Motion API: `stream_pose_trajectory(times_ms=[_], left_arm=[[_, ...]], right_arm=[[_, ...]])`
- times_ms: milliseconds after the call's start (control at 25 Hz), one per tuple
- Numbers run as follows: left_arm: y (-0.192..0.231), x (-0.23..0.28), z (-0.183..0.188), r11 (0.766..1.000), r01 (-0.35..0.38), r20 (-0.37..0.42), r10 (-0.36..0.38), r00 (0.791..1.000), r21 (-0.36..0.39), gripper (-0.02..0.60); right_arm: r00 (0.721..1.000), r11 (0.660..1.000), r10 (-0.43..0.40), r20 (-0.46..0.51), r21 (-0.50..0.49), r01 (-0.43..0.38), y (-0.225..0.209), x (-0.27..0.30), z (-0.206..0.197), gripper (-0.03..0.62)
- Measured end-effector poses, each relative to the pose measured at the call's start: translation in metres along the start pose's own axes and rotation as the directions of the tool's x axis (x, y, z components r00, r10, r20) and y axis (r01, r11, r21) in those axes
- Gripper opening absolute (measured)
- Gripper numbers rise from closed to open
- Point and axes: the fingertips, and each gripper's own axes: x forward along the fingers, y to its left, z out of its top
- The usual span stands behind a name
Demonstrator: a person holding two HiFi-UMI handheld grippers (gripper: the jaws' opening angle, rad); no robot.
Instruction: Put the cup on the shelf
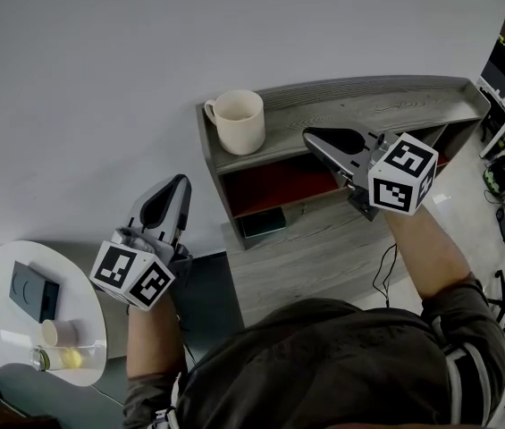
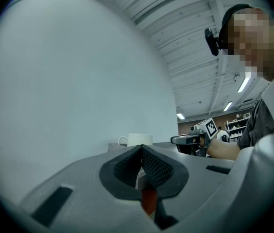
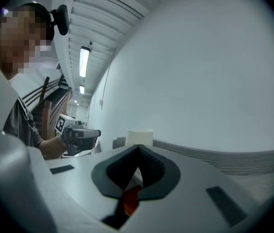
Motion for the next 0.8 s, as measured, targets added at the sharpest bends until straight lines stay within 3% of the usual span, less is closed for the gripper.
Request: stream_pose_trajectory(times_ms=[800], left_arm=[[-0.0055, 0.0014, 0.0033, 1.000, 0.016, 0.005, -0.016, 1.000, 0.004, -0.005]], right_arm=[[1.000, 1.000, -0.015, -0.010, -0.005, 0.015, 0.0003, -0.0029, 0.0003, -0.011]])
